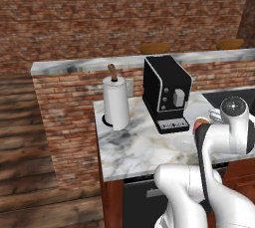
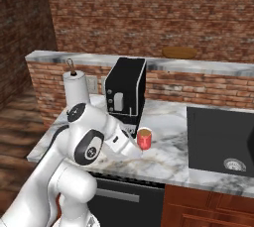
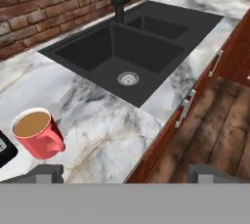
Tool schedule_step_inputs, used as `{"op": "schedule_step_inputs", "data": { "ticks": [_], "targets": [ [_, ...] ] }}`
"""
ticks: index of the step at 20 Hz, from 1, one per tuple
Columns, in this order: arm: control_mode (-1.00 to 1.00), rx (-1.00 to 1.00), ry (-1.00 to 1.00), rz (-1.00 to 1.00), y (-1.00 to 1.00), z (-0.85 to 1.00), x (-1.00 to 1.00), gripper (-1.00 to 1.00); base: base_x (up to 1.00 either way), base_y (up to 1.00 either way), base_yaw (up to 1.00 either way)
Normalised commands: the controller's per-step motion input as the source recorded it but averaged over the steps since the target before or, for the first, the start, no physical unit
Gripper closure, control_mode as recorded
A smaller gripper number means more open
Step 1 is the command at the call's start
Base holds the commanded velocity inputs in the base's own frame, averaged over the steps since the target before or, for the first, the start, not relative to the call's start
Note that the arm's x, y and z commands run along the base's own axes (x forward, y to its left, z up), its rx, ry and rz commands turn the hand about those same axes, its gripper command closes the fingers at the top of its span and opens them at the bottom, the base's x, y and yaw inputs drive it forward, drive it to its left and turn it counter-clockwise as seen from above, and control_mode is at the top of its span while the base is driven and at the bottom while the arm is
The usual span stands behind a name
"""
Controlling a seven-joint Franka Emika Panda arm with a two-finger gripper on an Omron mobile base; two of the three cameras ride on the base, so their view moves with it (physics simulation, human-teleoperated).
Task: Take a sugar cube from the saucer and place it inside the coffee. Then, grab milk from the fridge and place it next to the coffee on the counter to sweeten the coffee.
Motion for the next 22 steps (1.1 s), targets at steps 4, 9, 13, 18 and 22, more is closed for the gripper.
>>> {"op": "schedule_step_inputs", "data": {
  "ticks": [4, 9, 13, 18, 22],
  "targets": [
    [-1.00, 0.16, -0.24, 0.25, -0.09, 0.05, 0.00, -1.00, 0.00, 0.00, 0.00],
    [-1.00, 0.11, -0.21, 0.31, 0.00, 0.06, 0.00, -1.00, 0.00, 0.00, 0.00],
    [-1.00, 0.04, -0.19, 0.38, 0.05, 0.07, 0.00, -1.00, 0.00, 0.00, 0.00],
    [-1.00, 0.00, -0.14, 0.34, 0.18, 0.19, 0.00, -1.00, 0.00, 0.00, 0.00],
    [-1.00, -0.06, -0.02, 0.15, 0.44, 0.46, -0.01, -1.00, 0.00, 0.00, 0.00]
  ]
}}
